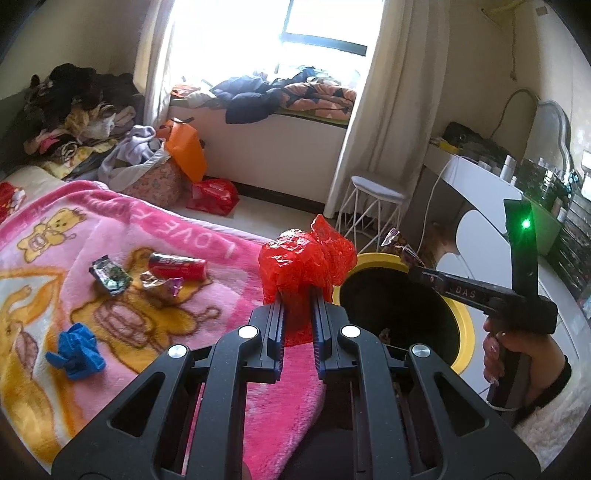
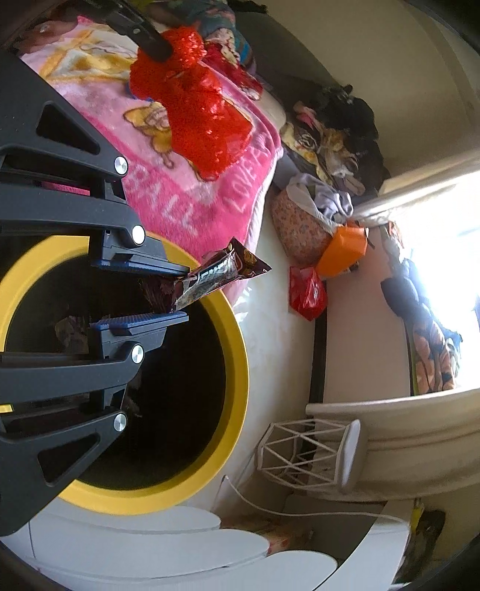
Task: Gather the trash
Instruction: 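Carry the red bag and chocolate wrapper in both grippers over the bin, then open both grippers to drop the red bag and wrapper into the bin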
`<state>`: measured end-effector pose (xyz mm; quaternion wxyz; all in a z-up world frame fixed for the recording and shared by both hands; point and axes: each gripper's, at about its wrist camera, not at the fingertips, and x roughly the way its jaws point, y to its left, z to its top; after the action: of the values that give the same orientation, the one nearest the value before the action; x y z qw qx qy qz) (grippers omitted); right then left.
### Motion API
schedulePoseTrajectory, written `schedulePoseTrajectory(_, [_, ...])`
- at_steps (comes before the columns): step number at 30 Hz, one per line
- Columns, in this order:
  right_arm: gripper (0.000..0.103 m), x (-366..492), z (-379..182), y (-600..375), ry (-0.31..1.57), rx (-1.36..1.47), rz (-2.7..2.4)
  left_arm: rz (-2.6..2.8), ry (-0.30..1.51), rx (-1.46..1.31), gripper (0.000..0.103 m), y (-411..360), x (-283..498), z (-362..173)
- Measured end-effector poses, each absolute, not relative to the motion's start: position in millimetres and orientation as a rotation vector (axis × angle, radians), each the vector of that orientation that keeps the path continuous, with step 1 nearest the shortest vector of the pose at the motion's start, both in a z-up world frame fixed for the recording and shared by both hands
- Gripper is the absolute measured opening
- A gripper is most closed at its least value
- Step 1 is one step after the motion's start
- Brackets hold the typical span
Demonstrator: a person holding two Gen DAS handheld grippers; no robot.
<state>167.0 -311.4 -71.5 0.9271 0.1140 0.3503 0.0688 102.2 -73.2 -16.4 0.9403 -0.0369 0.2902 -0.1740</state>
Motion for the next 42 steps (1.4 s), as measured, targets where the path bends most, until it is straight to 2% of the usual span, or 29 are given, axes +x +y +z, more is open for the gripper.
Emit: schedulePoseTrajectory(42, [0.019,162.5,-102.7,-393.6,0.742,0.351,-0.072,-0.505,0.686,0.060,0.008,-180.8,116.0,-60.6])
